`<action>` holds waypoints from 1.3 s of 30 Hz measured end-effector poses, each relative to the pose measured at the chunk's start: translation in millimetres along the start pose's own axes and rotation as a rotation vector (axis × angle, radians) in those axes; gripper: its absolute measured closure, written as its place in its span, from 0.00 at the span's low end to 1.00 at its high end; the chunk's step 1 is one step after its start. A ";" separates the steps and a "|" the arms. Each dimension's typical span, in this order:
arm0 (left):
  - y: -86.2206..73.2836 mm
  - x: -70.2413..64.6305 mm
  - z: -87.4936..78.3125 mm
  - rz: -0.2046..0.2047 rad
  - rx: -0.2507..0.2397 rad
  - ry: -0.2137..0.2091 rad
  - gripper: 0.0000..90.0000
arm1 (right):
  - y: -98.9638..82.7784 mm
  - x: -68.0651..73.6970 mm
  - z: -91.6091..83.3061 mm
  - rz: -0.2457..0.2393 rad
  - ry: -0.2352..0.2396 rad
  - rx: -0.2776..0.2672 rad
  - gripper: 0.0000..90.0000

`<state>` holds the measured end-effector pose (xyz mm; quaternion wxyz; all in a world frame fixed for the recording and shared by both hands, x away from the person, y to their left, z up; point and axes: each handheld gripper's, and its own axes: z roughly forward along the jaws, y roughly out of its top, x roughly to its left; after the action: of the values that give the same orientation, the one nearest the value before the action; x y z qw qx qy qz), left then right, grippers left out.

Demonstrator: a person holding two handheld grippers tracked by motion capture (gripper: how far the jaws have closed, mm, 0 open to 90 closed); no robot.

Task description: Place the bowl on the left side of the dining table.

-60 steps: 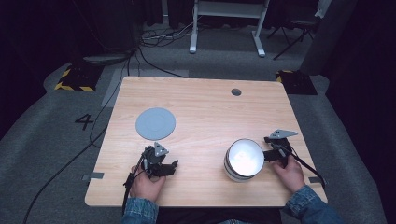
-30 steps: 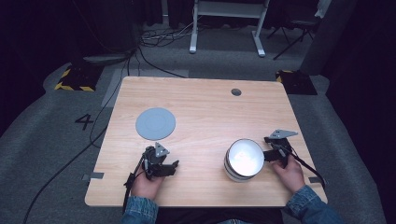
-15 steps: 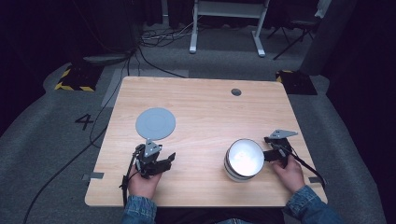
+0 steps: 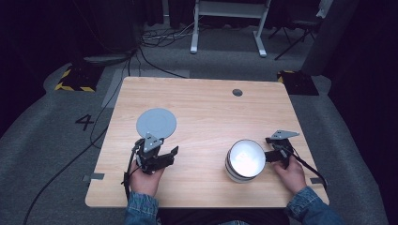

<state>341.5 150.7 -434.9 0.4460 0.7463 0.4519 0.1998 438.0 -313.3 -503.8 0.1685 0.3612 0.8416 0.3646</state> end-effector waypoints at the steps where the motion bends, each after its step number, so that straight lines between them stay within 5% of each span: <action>1: 5.0 -1.1 -0.5 0.011 0.012 0.004 0.40 | 0.0 0.0 0.0 0.000 0.000 0.000 0.16; 25: 50.8 -16.9 -4.5 0.005 0.041 -0.061 0.43 | 0.0 0.0 0.0 -0.001 0.000 0.000 0.16; 39: 86.9 -58.3 17.5 0.116 0.071 -0.143 0.43 | 0.0 0.2 -0.1 0.002 0.000 0.000 0.16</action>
<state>367.1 75.6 -364.4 0.4380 0.7989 0.3818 0.1554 437.8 -313.2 -503.7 0.1681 0.3620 0.8413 0.3646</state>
